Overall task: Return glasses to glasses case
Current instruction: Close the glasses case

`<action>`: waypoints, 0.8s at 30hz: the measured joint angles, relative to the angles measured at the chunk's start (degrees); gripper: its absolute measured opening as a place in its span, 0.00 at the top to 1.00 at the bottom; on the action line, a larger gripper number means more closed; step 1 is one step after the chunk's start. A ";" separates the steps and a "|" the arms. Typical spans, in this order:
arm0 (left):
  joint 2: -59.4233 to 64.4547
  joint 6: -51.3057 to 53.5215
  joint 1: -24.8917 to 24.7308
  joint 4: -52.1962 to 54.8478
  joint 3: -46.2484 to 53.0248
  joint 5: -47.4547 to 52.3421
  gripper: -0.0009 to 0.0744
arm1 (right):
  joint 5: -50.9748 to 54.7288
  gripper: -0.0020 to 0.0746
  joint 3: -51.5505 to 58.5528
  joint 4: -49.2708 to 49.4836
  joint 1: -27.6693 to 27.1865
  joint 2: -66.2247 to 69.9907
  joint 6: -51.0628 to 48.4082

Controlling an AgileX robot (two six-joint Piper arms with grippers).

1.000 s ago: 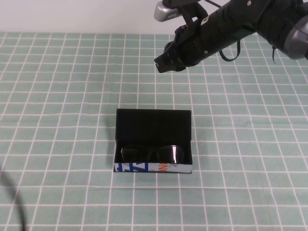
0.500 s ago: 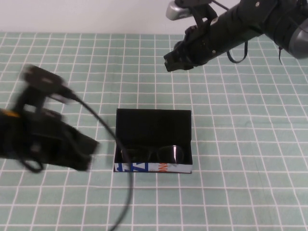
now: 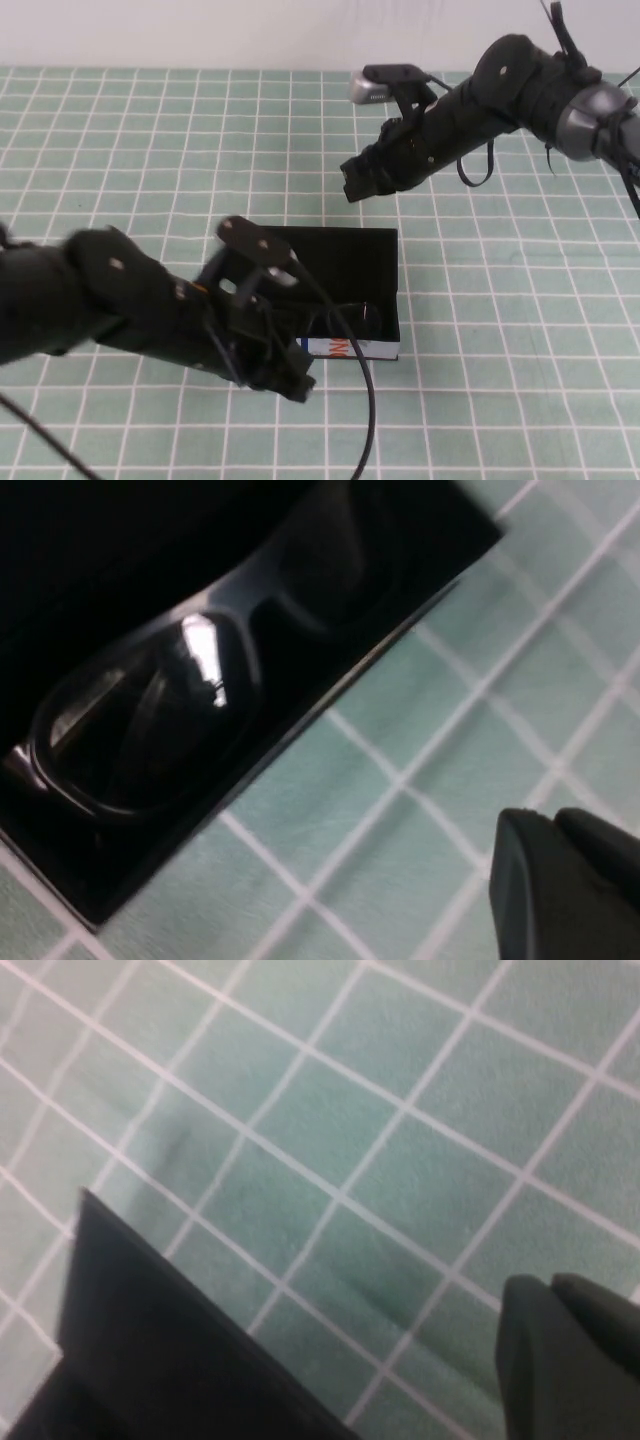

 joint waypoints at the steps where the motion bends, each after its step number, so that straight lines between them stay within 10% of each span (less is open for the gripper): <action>1: 1.29 0.41 -0.31 0.00 0.00 -0.99 0.99 | 0.00 0.99 0.00 0.00 0.00 0.30 -0.11; 24: 9.09 2.43 -0.78 -3.73 0.00 -12.83 0.99 | 1.43 0.99 -0.22 2.44 0.00 4.23 -4.31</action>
